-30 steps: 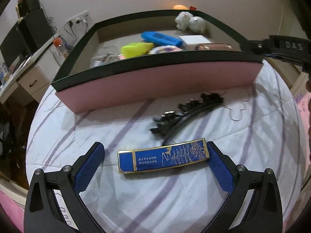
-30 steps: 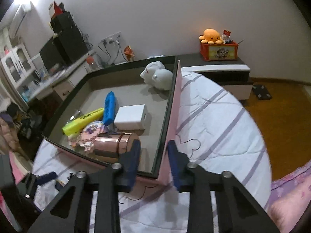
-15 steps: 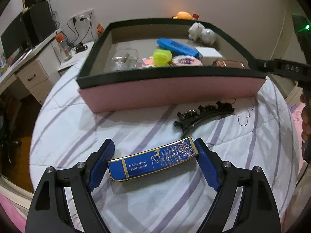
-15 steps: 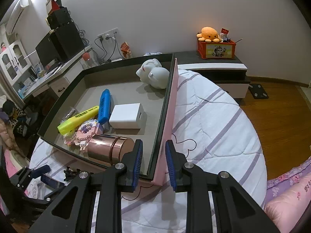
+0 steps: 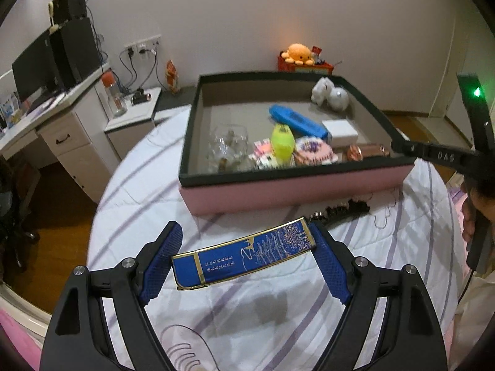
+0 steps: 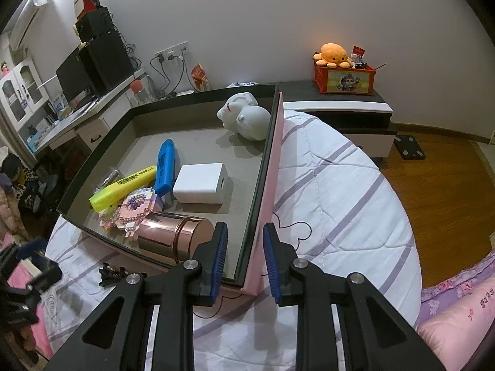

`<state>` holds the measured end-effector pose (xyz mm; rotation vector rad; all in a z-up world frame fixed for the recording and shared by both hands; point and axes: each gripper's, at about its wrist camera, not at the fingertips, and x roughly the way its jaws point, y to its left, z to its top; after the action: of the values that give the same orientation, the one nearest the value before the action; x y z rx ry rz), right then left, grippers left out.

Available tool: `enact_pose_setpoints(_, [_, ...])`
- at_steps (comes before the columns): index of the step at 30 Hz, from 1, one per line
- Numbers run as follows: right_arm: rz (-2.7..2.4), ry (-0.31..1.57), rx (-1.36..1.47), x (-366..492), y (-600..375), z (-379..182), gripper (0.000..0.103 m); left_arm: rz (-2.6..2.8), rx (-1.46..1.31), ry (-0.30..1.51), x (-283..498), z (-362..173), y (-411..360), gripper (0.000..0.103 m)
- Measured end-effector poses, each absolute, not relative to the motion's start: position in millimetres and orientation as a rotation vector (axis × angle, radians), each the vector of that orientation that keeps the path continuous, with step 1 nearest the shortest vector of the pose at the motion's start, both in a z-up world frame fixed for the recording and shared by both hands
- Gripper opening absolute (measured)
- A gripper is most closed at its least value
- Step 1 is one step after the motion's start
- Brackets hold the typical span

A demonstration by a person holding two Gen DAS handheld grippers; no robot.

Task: Organize rigid objects
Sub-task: 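Grasp the blue battery box with the left gripper, then carry the blue battery box over the pink box with the left gripper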

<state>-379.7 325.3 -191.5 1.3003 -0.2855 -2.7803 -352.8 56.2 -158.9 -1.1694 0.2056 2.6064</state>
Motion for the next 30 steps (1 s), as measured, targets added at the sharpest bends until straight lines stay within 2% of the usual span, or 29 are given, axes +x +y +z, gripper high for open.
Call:
enact_pose_setpoints(10, [-2.863,-0.248,1.336,-381.3,318.7,-191.7,0.012,2.653,-1.100,0.198,-358.4,-136.3,52.6,0.084])
enact_pose_setpoints(18, [-2.914,-0.304,1.319,-379.4,318.5,-192.9,0.010,2.646,-1.065,0.168,-361.5,-127.1,44.3,0.084])
enact_pose_setpoints(30, [-2.941,-0.283,1.350,-382.2,314.8,-193.9,0.010,2.644,-0.994,0.124,-391.2,-105.7,41.6,0.084])
